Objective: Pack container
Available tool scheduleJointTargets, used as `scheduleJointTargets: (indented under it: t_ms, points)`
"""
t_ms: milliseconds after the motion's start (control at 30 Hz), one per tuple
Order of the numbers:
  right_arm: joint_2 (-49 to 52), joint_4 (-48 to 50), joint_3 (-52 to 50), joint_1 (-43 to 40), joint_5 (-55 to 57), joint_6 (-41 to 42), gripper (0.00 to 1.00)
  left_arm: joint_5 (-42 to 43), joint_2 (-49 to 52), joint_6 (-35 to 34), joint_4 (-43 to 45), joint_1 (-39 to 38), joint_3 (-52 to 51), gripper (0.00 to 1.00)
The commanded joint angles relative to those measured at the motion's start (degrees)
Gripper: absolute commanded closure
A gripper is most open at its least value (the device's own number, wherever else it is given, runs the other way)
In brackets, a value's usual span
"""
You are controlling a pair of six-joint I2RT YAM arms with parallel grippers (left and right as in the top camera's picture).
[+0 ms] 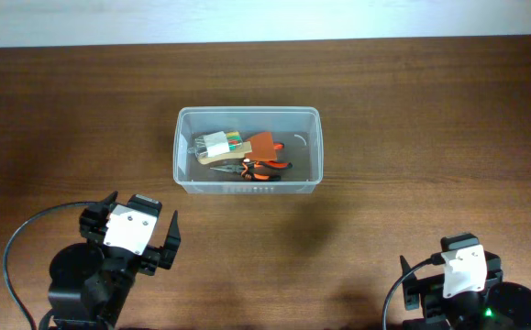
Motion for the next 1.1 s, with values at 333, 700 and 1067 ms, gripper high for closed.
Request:
scheduleJointTargets:
  t_ms: [333,700,1067]
  points:
    - [-15.04,14.67,-15.34,-1.44,-9.44,0.52,0.01,-0.61,-0.44,-0.79,-0.09,-0.26,-0.63,0.01]
    - [-15.45,65.44,-43.60,-1.44,0.76,0.31,0.02,-0.61,-0.46,-0.79,-0.09,-0.26,-0.63,0.01]
    - [-15.45,62.53,-48.83,-1.44,1.86,0.72,0.01,-0.61,-0.44,-0.76,-0.09,-0.26,-0.63,0.01]
